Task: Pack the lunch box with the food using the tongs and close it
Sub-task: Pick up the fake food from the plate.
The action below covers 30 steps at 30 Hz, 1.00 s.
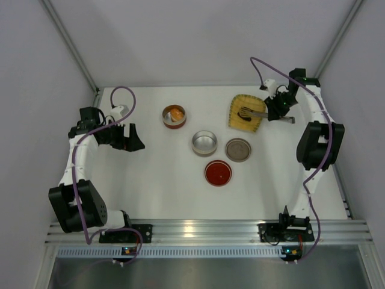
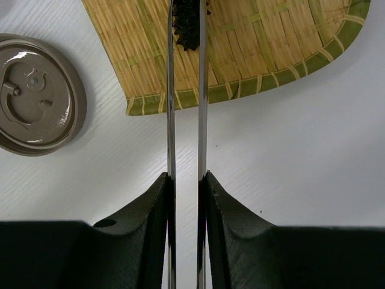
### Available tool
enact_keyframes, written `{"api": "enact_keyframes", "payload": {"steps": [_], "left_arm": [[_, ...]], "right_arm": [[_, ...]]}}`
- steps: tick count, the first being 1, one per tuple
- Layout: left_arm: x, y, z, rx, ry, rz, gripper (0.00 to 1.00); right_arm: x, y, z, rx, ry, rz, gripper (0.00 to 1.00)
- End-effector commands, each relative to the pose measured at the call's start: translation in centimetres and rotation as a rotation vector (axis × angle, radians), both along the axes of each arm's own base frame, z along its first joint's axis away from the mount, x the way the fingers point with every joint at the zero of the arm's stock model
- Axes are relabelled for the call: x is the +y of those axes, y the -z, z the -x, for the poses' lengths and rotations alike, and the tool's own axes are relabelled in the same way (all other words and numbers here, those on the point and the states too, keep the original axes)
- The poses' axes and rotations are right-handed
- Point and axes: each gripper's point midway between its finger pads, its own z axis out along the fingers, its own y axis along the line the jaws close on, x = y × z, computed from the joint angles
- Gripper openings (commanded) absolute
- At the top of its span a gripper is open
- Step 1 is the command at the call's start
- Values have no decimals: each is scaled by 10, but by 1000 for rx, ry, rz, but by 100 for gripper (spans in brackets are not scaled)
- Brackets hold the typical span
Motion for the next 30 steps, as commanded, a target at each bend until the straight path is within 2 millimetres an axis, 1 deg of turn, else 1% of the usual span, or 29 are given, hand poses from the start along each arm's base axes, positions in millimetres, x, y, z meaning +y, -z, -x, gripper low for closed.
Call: {"api": "enact_keyframes", "payload": {"steps": [1,6,13,19,25,28,29,30], "left_arm": [[-2,-13,-10,-61,15,18,98],[-2,-12,-10,-62,17,16,98],[-2,-11,-10,-62,13,17,98],[-3,-12,-11,-65,9,28,98],[-3,-11,-12,-63,9,30,98],[-4,-12,-11,-58,10,35,98],[-4,-13,-11,-60,11,34,98],[-3,-13,-11,-59,7,33,98]], "right_arm": [[1,-53,0,-94,6,-43,17],[3,-64,-1,-104,28,-74,13],[5,-79,-2,-136,41,-92,13],[9,-89,3,-143,35,-108,13],[25,-104,18,-147,2,-150,13],[38,-112,29,-158,-25,-164,13],[45,-118,33,-168,-41,-168,13],[50,-117,39,-157,-50,-173,13]]}}
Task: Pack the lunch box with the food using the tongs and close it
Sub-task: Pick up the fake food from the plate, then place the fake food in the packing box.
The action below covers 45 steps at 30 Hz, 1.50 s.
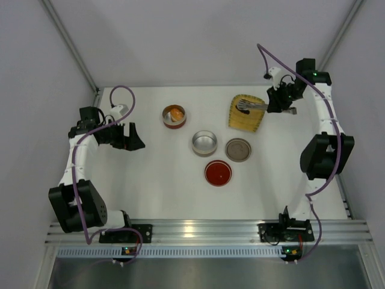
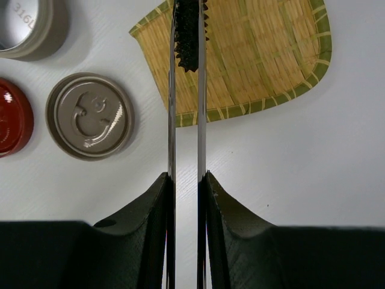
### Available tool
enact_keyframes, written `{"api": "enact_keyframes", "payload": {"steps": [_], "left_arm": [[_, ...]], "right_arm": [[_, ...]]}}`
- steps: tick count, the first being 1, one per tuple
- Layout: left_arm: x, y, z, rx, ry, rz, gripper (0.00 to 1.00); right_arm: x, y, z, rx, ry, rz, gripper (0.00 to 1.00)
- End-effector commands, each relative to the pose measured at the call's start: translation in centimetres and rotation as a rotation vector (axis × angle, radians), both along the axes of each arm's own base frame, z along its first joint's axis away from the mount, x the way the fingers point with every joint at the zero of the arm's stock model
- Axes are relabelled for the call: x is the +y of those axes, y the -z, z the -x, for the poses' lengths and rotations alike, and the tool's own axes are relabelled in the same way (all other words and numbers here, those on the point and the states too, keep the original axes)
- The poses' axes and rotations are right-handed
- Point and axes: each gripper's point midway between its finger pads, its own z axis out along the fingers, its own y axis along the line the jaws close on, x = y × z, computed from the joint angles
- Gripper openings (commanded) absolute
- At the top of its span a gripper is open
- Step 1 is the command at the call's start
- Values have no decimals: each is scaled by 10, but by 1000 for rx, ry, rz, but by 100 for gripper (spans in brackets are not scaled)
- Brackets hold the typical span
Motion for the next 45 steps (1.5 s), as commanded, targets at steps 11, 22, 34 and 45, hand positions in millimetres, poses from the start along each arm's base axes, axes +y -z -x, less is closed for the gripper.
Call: {"api": "enact_keyframes", "payload": {"steps": [11,22,34,45], "left_arm": [[-5,-14,-7,-51,17,34,98],[-5,-10,-1,-44,30,24,98],[-5,-7,1,-39,31,17,98],[0,-3,-1,-34,25,-6,98]], "right_arm": [[109,-49,89,-53,-238,-112,14],[153,-27,105,-9,-292,-114,15],[173,2,95,20,-310,-96,15],[173,20,86,33,-308,-70,18]]}}
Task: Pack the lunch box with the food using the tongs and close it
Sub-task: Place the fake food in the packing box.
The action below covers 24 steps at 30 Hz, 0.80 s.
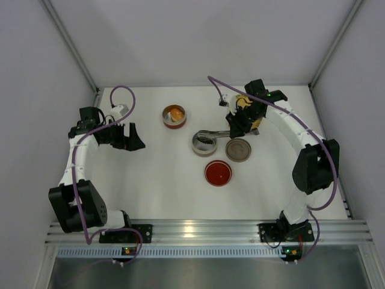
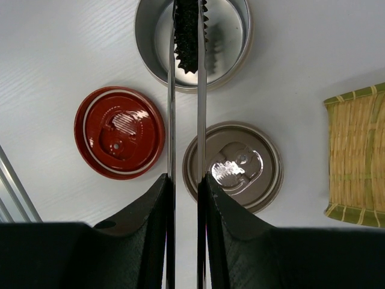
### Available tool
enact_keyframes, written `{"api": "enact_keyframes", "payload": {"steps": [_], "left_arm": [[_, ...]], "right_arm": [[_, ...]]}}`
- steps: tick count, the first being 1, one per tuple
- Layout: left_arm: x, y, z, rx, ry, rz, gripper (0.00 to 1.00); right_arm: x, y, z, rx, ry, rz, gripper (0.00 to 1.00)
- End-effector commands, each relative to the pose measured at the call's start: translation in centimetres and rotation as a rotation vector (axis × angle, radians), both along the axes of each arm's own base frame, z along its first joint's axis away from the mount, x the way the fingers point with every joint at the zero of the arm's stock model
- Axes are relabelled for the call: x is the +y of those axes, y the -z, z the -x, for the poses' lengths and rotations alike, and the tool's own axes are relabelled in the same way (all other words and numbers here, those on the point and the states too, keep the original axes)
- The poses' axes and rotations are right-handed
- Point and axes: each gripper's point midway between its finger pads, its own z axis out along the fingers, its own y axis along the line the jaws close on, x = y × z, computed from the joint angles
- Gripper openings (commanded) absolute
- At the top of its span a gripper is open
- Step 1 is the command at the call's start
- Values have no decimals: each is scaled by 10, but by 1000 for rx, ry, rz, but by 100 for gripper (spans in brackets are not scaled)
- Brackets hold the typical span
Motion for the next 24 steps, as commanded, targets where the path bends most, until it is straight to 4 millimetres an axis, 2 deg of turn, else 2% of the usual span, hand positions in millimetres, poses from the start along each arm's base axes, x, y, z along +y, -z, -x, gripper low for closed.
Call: {"api": "enact_keyframes", "payload": {"steps": [1,8,13,17,24], "left_arm": [[1,-1,-2,-29,20,-10,98],[2,0,-5,-23,16,-11,98],[2,3,-5,-16,16,-10,98],[4,4,-6,-17,9,-24,98],[5,5,-6,-15,6,-29,98]], "right_arm": [[14,-7,-16,-77,-26,-45,19],[15,0,-16,-67,-30,-39,27],[13,0,-16,-71,-27,-32,29],[12,1,-15,-68,-32,-28,37],[12,1,-15,-72,-34,-28,38]]}}
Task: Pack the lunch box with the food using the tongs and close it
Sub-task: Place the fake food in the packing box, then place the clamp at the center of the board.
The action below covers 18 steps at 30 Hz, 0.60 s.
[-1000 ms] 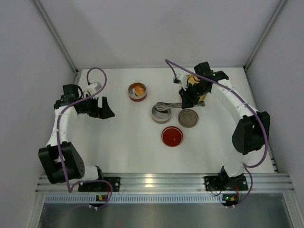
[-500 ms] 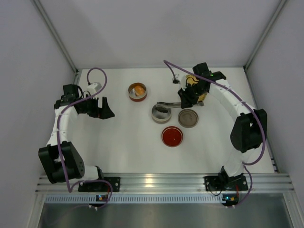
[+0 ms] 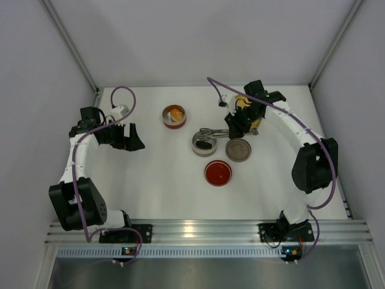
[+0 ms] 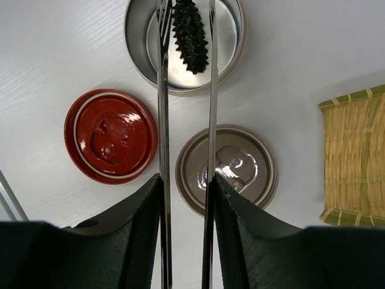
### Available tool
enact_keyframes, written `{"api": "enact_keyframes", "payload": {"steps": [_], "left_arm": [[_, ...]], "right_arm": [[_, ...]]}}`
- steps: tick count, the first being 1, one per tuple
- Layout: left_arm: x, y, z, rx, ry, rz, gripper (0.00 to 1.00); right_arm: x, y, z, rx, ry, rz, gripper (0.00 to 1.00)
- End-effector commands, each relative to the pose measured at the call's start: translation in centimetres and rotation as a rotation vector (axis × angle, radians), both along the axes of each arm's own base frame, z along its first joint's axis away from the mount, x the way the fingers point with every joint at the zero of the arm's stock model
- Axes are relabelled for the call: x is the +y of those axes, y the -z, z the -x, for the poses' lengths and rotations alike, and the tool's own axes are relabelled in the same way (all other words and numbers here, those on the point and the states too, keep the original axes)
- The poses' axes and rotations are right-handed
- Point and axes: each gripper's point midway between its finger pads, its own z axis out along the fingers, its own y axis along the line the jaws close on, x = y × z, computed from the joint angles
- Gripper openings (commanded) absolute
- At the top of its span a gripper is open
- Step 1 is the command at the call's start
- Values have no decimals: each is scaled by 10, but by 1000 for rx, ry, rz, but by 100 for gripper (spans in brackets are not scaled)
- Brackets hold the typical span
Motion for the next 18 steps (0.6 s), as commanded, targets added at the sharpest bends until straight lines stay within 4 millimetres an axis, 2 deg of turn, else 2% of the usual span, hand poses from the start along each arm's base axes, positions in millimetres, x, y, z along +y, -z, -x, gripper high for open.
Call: {"api": "enact_keyframes", "payload": {"steps": [1,5,6,8,9,10,12,13,15,17,18], "left_arm": [[1,-2,-4,-30,15,-4,98],[0,-3,-4,-32,16,0,98],[0,-4,-4,-35,17,1,98],[-1,-6,-3,-42,18,2,98],[-2,-8,-2,-45,21,2,98],[-2,-9,-2,-47,20,2,98],[-1,-10,-2,-53,18,1,98],[-2,-13,-1,-62,19,-2,98],[-3,-15,0,-69,20,-1,98],[-3,-18,1,-78,21,-1,98],[-3,-19,1,-82,21,-2,98]], "right_arm": [[11,-9,-9,-65,-33,-35,37],[10,-21,-6,-86,-28,-48,34],[8,-29,-5,-109,-24,-50,34],[1,-38,-8,-124,5,-60,32],[-4,-50,-8,-141,21,-85,33],[-17,-57,-14,-149,63,-100,32],[-30,-72,-16,-151,119,-154,32],[-51,-78,-25,-163,184,-167,32],[-75,-84,-31,-168,269,-183,32],[-123,-85,-44,-177,427,-180,32],[-140,-82,-48,-172,490,-174,32]]}}
